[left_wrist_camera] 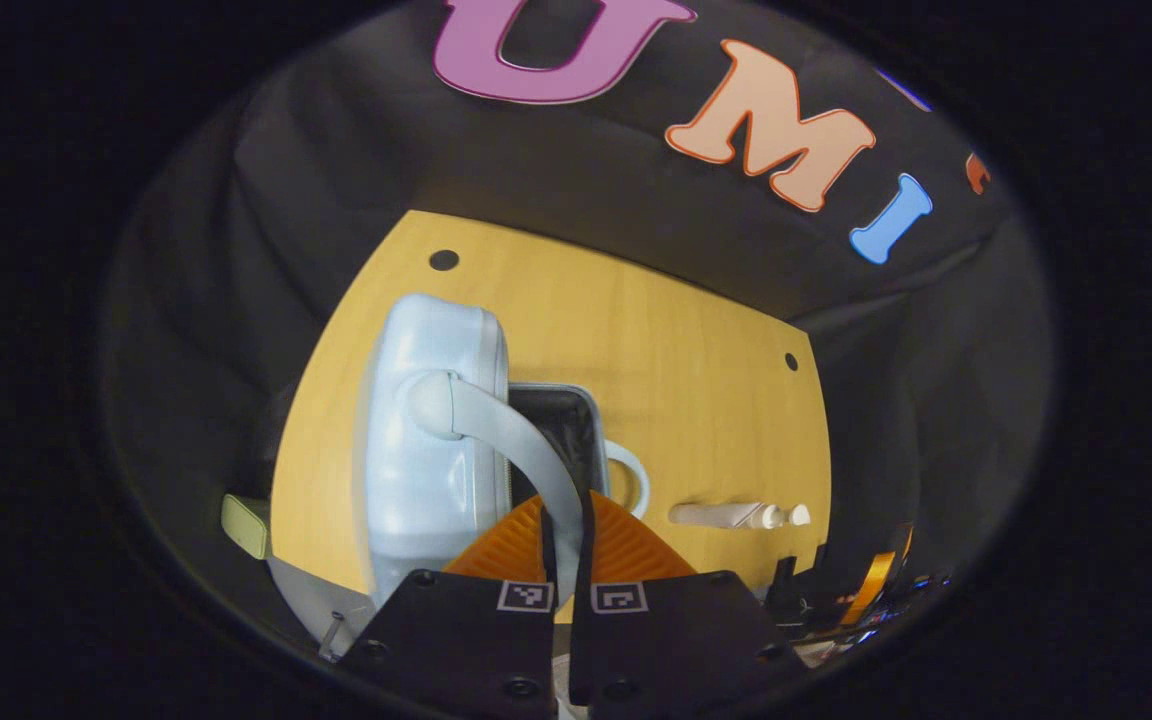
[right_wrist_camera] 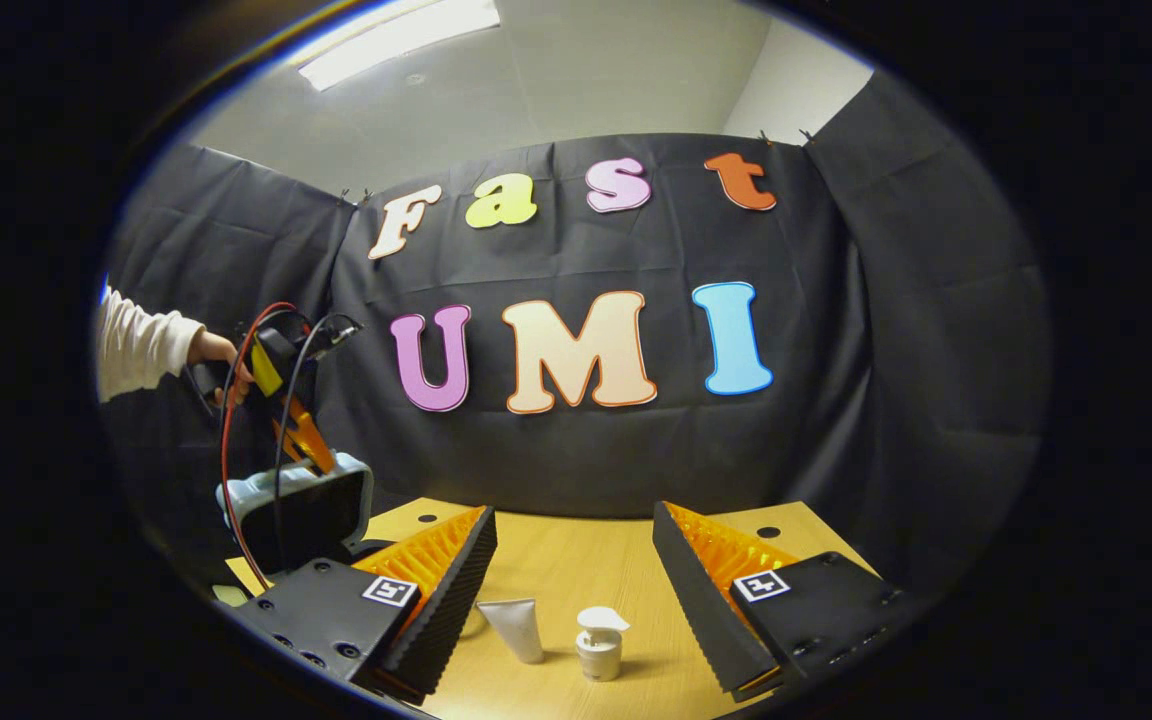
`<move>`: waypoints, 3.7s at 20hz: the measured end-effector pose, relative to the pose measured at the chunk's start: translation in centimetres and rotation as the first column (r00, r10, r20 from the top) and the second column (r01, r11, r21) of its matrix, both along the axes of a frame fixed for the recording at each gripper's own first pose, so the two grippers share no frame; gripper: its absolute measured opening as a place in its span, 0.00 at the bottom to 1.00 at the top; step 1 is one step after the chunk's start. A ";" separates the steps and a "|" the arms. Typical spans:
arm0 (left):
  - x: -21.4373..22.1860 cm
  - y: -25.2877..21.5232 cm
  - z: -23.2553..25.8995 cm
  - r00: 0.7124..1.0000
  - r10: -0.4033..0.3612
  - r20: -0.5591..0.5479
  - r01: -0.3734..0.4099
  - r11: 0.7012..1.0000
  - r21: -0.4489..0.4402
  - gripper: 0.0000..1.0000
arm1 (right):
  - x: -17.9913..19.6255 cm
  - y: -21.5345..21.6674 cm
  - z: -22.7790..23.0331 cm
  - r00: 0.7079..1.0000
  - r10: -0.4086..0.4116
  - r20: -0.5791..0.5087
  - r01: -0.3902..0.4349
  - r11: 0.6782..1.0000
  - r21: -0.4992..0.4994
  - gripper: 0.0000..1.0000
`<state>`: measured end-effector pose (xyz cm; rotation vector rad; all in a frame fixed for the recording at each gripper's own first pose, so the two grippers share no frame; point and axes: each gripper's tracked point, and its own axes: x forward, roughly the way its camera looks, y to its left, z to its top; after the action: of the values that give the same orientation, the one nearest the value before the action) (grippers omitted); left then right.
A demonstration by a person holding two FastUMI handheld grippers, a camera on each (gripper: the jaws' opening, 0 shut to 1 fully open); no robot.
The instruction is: First open the suitcase, pack the skin care products into it, and then close the suitcase.
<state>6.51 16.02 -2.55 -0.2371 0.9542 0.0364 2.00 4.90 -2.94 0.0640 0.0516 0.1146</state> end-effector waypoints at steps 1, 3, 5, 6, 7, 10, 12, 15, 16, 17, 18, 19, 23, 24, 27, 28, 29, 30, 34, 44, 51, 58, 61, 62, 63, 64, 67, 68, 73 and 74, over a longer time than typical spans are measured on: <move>-0.7 1.9 0.4 1.000 0.007 0.004 -0.007 1.000 0.023 0.00 | 0.2 0.5 0.1 1.000 0.004 0.005 -0.004 1.000 -0.002 0.98; -2.3 5.5 0.8 0.999 0.032 0.007 -0.033 0.997 0.076 0.00 | 0.4 1.4 0.4 1.000 0.008 0.015 -0.008 1.000 -0.004 0.98; -3.3 8.8 0.9 0.998 0.060 0.018 -0.061 0.991 0.117 0.00 | 0.5 2.4 0.4 1.000 0.012 0.017 -0.012 1.000 -0.005 0.98; -3.7 10.3 0.9 0.997 0.065 0.028 -0.068 0.989 0.128 0.00 | 0.5 2.9 0.4 1.000 0.014 0.014 -0.014 1.000 -0.004 0.98; -4.1 11.7 0.7 0.997 0.069 0.038 -0.074 0.987 0.143 0.00 | 0.5 3.3 0.2 1.000 0.016 0.012 -0.016 1.000 -0.004 0.98; -5.4 16.8 -0.8 0.996 0.080 0.045 -0.088 0.969 0.231 0.00 | 0.4 4.5 0.0 1.000 0.013 0.006 -0.013 1.000 -0.003 0.98; -5.9 19.7 -1.8 0.995 0.086 0.053 -0.097 0.958 0.269 0.00 | 0.3 5.4 -0.1 1.000 0.014 0.003 -0.014 1.000 0.008 0.98; -6.4 22.7 -3.4 0.992 0.099 0.074 -0.115 0.959 0.259 0.00 | 0.4 6.0 -0.3 1.000 0.003 -0.005 -0.003 0.999 0.037 0.98; -6.5 23.8 -4.1 0.990 0.113 0.080 -0.130 0.959 0.252 0.02 | 0.4 6.2 -0.3 1.000 0.000 -0.008 0.001 0.999 0.055 0.98; -6.6 24.8 -5.0 0.989 0.121 0.082 -0.138 0.960 0.243 0.02 | 0.4 6.4 -0.3 1.000 -0.006 -0.010 0.006 0.998 0.067 0.98; -6.8 25.8 -5.8 0.987 0.132 0.086 -0.149 0.960 0.235 0.00 | 0.5 6.3 -0.3 1.000 -0.016 -0.013 0.017 0.997 0.075 0.98; -7.0 26.8 -6.7 0.986 0.141 0.087 -0.158 0.961 0.229 0.00 | 0.5 6.1 -0.3 1.000 -0.029 -0.013 0.030 0.996 0.080 0.98; -7.8 30.7 -11.1 0.979 0.181 0.093 -0.195 0.964 0.183 0.00 | 0.7 4.8 -0.7 0.996 -0.089 -0.027 0.091 0.992 0.082 0.98; -7.9 31.3 -12.1 0.978 0.184 0.096 -0.199 0.964 0.174 0.00 | 0.8 4.3 -0.8 0.994 -0.106 -0.032 0.108 0.991 0.082 0.98; -7.5 33.2 -14.6 0.973 0.205 0.105 -0.222 0.958 0.183 0.00 | 0.8 3.4 -1.8 0.989 -0.138 -0.056 0.142 0.986 0.083 0.98; -7.5 33.4 -15.6 0.972 0.212 0.101 -0.227 0.959 0.169 0.00 | 0.8 3.1 -2.1 0.987 -0.145 -0.064 0.149 0.986 0.076 0.98; -7.5 33.7 -16.2 0.969 0.223 0.106 -0.238 0.958 0.159 0.00 | 0.6 2.8 -2.3 0.986 -0.153 -0.067 0.158 0.985 0.068 0.96; -7.6 34.0 -16.9 0.967 0.230 0.108 -0.245 0.958 0.148 0.00 | 0.5 2.6 -2.3 0.985 -0.159 -0.069 0.163 0.984 0.064 0.98; -7.7 34.7 -19.3 0.960 0.253 0.119 -0.266 0.958 0.111 0.00 | 0.0 2.1 -2.7 0.983 -0.165 -0.080 0.168 0.985 0.032 0.98; -8.4 37.2 -15.1 0.916 0.312 0.251 -0.370 0.899 0.234 1.00 | 0.2 0.8 -5.0 0.983 -0.131 -0.132 0.135 0.990 0.026 0.96; -6.2 20.9 -3.5 0.848 0.079 0.523 -0.258 0.925 0.279 0.95 | 0.5 -0.5 -8.0 0.980 -0.076 -0.186 0.085 0.996 0.040 0.98; -3.7 -5.7 -5.5 0.736 -0.095 0.670 0.060 0.995 0.075 0.95 | 1.1 -1.5 -12.5 0.967 0.031 -0.253 -0.018 0.998 0.054 0.98; -3.8 -14.9 -8.3 0.696 -0.178 0.695 0.203 0.978 0.048 0.96 | 1.3 -2.3 -15.4 0.956 0.060 -0.286 -0.041 0.997 0.070 0.98; -3.3 -17.1 -9.5 0.686 -0.207 0.698 0.234 0.970 0.058 0.95 | 1.3 -2.5 -16.3 0.954 0.063 -0.292 -0.042 0.996 0.077 0.98; -2.7 -19.1 -10.9 0.684 -0.233 0.691 0.261 0.963 0.066 0.95 | 1.3 -2.8 -17.0 0.953 0.066 -0.295 -0.042 0.996 0.084 0.98; -2.2 -21.0 -12.4 0.684 -0.251 0.685 0.285 0.956 0.066 0.95 | 1.3 -3.0 -17.7 0.951 0.068 -0.300 -0.042 0.995 0.090 0.98; -0.6 -24.9 -16.1 0.700 -0.274 0.660 0.332 0.942 0.039 0.95 | 0.9 -3.4 -19.9 0.944 0.072 -0.321 -0.044 0.995 0.092 0.98; 0.0 -25.8 -17.1 0.708 -0.276 0.651 0.343 0.939 0.026 0.96 | 0.9 -3.6 -20.3 0.944 0.071 -0.322 -0.045 0.995 0.088 0.98; 2.0 -28.0 -20.8 0.744 -0.278 0.608 0.361 0.932 -0.016 0.94 | 0.7 -4.1 -21.8 0.937 0.070 -0.342 -0.050 0.996 0.069 0.96; 2.3 -28.1 -21.2 0.744 -0.275 0.609 0.358 0.934 -0.016 0.92 | 0.9 -4.1 -21.9 0.937 0.070 -0.342 -0.051 0.997 0.066 0.98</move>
<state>8.83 -12.11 -23.74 -0.1861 0.3435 -0.4039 2.86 0.83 -24.79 0.1387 0.4018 0.1656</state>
